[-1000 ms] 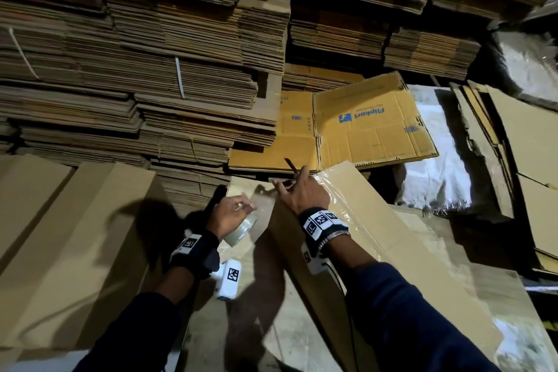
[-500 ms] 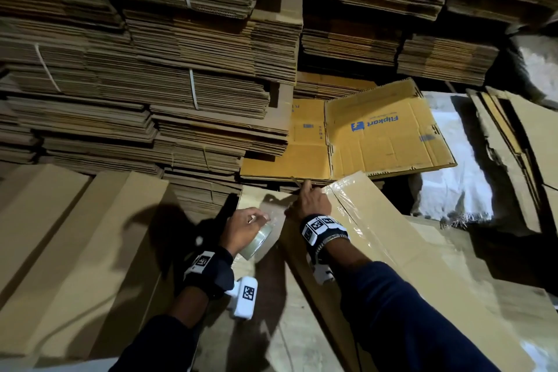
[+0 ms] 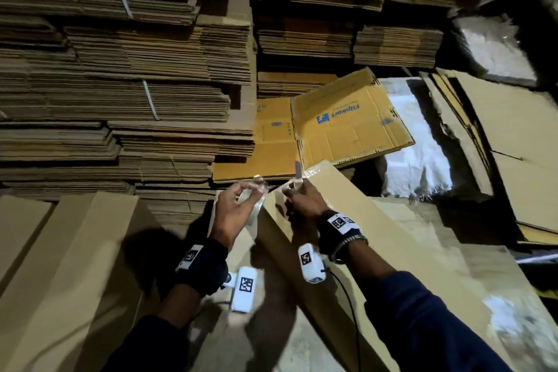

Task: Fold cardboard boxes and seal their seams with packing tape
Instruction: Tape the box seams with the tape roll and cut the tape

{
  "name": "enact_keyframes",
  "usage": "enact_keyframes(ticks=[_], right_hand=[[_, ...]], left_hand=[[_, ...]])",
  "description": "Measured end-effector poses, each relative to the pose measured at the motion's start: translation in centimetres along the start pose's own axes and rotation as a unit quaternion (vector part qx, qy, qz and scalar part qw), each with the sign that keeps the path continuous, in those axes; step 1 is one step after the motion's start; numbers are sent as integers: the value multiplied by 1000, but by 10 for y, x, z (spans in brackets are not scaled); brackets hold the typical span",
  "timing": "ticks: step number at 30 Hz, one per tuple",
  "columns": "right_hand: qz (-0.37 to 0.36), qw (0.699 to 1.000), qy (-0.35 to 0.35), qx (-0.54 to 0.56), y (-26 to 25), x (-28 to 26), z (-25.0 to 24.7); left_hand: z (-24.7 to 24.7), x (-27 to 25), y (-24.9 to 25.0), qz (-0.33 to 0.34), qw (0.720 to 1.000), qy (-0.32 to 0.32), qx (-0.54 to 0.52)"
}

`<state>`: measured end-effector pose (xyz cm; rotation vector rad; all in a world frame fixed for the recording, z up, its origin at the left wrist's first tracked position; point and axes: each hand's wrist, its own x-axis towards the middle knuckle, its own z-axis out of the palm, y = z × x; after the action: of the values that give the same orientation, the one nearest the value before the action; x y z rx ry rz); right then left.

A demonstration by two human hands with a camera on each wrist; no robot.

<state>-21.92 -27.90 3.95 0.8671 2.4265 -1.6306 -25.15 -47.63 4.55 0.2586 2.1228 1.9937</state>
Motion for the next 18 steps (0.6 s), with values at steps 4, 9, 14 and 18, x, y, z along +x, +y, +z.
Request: enact_keyframes(ticks=[4,9,14,18], right_hand=[[-15,998,66,-8,27,-15,-49],[13,993,117,24,90,-40,-133],[37,984,160,67,172,-75,-231],[72,977,176,95,252,-105,-314]], left_hand=[[34,-5,33,-5,1000,5,-10],[119,-30,65,64,983,46,166],[234,-75,71,152,977,-3,153],[341,-121,75,184,968,-80,153]])
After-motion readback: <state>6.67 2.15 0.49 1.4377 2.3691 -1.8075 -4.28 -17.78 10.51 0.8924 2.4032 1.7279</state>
